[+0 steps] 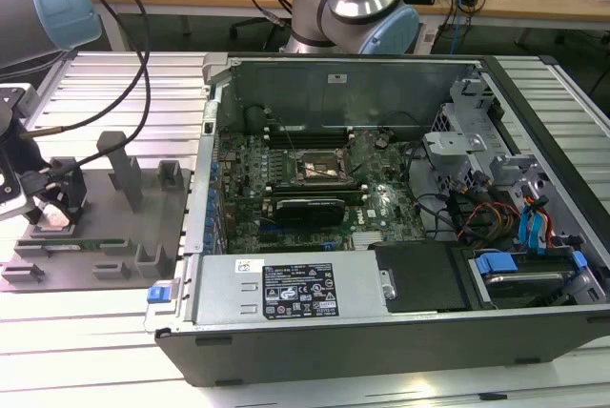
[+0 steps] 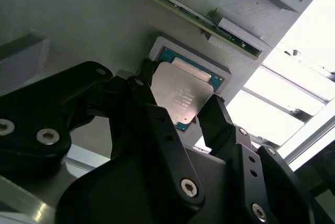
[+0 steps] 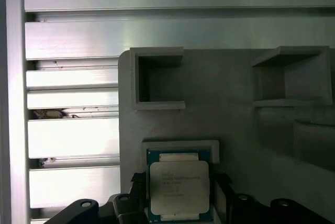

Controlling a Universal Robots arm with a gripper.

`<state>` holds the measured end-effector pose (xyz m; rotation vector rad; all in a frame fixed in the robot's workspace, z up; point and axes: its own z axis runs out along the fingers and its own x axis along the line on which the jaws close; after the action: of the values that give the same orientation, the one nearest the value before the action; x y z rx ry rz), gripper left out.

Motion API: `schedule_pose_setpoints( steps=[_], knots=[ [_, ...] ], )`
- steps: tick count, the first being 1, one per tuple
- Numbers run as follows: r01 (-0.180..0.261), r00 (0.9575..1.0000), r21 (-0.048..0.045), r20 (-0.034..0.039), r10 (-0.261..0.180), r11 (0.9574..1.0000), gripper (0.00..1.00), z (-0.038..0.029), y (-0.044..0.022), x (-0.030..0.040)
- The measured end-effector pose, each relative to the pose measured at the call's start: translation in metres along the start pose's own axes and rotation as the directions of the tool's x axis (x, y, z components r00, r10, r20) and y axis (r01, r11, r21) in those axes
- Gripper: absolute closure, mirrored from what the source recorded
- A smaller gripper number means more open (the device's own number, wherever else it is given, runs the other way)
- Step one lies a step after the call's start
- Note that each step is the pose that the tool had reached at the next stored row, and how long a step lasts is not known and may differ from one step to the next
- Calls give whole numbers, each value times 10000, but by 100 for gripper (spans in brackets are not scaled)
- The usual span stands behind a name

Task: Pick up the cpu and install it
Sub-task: 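Pick up the cpu and move it towards the insertion slot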

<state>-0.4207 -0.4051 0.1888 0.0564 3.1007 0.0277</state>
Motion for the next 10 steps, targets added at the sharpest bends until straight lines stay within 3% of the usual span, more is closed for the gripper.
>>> schedule_pose_setpoints(
  steps=[10],
  knots=[
    [1, 10000, 17, 0, -1, 10000, 38, -7, 2, -1]
  ],
)
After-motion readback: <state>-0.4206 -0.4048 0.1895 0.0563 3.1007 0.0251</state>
